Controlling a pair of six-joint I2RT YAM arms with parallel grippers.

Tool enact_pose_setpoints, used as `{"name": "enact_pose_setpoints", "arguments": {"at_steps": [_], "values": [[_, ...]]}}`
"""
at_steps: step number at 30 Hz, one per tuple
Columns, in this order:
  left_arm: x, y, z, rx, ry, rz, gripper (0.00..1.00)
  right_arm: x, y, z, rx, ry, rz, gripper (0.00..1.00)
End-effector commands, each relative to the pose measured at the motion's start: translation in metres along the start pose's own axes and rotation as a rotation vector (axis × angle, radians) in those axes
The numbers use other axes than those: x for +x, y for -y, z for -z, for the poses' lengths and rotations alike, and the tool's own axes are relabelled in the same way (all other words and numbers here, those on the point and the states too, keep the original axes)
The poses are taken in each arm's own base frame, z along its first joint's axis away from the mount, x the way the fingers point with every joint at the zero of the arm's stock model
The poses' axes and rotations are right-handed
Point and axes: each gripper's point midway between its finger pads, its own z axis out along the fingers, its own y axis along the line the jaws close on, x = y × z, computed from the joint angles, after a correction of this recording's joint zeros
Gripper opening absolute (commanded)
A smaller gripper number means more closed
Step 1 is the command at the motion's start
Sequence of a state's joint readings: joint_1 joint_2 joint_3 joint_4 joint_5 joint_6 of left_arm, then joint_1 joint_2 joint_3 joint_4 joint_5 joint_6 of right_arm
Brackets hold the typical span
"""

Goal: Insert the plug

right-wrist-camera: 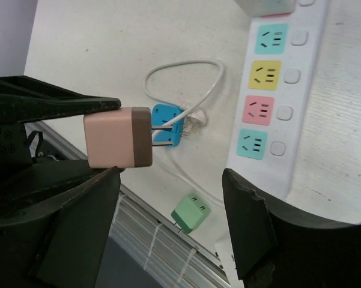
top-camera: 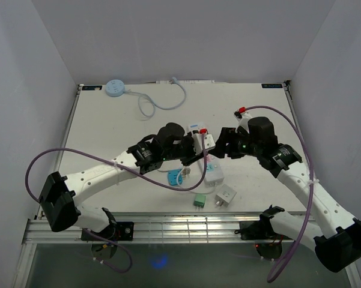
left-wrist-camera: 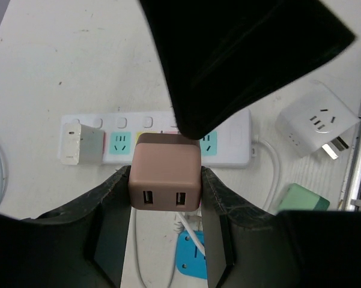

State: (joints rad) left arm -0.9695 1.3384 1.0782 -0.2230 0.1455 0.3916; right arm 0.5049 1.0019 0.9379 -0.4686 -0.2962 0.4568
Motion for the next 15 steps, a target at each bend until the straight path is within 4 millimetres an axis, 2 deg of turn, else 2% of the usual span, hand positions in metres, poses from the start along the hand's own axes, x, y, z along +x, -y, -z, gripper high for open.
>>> {"name": "enact_pose_setpoints", "arguments": {"at_steps": [1,2,3,9,10,11,13,15], "values": [[0.007,-0.017,-0.002,0.053,-0.057,0.058,0.0,-0.015,0.025,0.002,0.111,0.098,-0.014,0.74],[0.011,-0.016,-0.002,0.085,-0.075,0.076,0.0,-0.016,0.028,0.001,0.117,0.104,-0.017,0.74],[0.001,-0.023,0.0,0.091,-0.057,0.081,0.0,-0.016,0.03,0.0,0.12,0.104,-0.014,0.74],[0.007,-0.047,0.0,0.11,-0.074,0.086,0.0,-0.024,0.046,-0.009,0.142,0.121,-0.014,0.73],[-0.002,-0.053,0.0,0.109,-0.062,0.067,0.0,-0.022,0.046,-0.01,0.127,0.114,-0.016,0.74],[0.01,-0.05,-0.005,0.138,-0.113,0.086,0.0,-0.025,0.047,-0.01,0.117,0.127,-0.016,0.73],[0.003,-0.052,-0.007,0.163,-0.125,0.08,0.0,-0.026,0.041,-0.01,0.071,0.122,-0.009,0.73],[0.015,-0.044,-0.011,0.211,-0.162,0.082,0.0,-0.025,0.032,-0.01,0.019,0.104,0.011,0.73]]}}
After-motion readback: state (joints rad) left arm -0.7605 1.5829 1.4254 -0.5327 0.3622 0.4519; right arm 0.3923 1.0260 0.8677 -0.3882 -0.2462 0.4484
